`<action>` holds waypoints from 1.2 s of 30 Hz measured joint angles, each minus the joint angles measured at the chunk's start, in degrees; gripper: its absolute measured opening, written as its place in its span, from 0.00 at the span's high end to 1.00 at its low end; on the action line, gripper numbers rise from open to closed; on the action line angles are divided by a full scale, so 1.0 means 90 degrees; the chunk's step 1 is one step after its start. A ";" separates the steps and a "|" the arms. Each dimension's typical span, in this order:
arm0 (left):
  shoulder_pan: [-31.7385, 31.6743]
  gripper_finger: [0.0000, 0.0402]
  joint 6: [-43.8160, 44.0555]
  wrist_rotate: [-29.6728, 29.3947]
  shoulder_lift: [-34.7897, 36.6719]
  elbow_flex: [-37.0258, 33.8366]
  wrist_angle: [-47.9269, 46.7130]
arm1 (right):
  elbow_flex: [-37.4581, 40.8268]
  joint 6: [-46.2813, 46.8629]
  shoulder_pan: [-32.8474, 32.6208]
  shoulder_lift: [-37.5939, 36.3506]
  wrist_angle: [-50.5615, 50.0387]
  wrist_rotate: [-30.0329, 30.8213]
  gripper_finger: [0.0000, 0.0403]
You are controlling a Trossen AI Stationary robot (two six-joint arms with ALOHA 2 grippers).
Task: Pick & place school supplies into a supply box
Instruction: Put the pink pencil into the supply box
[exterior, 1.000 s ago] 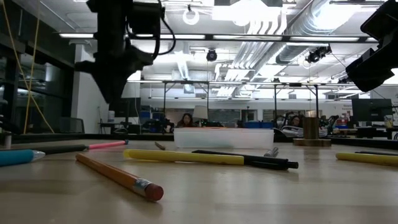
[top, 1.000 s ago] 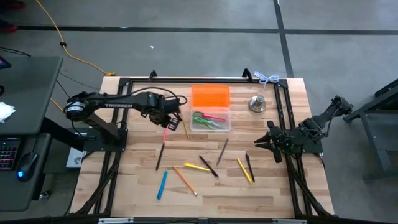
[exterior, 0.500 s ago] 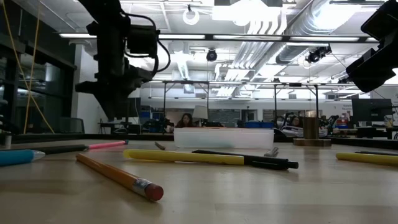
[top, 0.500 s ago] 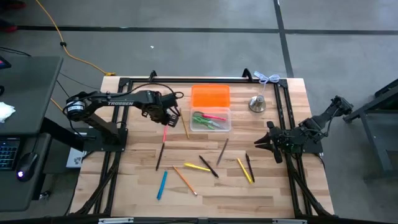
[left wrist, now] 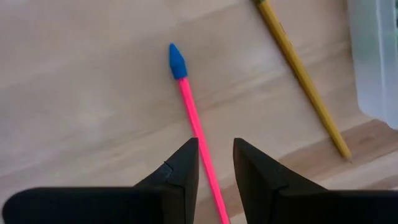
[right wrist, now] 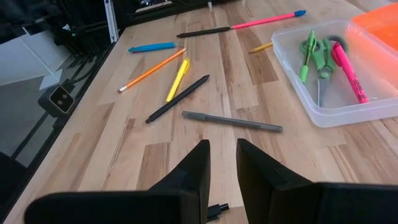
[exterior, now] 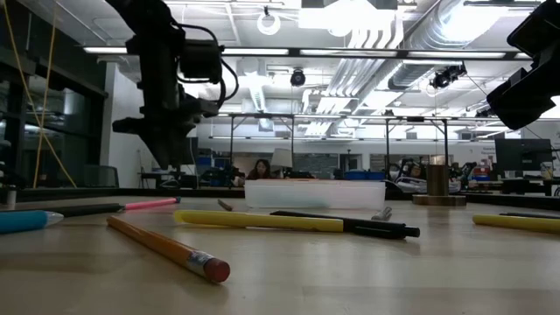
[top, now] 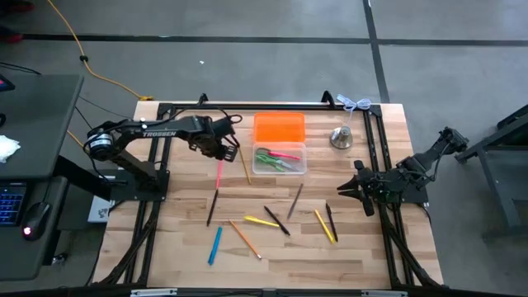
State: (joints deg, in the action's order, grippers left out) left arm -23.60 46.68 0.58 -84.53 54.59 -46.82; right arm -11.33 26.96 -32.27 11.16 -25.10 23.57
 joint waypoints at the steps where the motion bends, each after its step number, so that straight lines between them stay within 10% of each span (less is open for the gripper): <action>1: -0.0019 0.68 0.0000 -0.0005 -0.0044 0.0005 0.0006 | 0.0000 0.0000 0.0000 0.0000 0.0000 0.0000 0.86; 36: -0.0002 0.71 0.0010 0.0168 -0.1696 0.0022 0.0519 | 0.0000 0.0168 0.0000 0.0002 0.0155 -0.0002 0.86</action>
State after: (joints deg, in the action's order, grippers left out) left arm -23.62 46.76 2.10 -99.80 54.78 -42.15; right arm -11.33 28.47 -32.27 11.18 -23.70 23.55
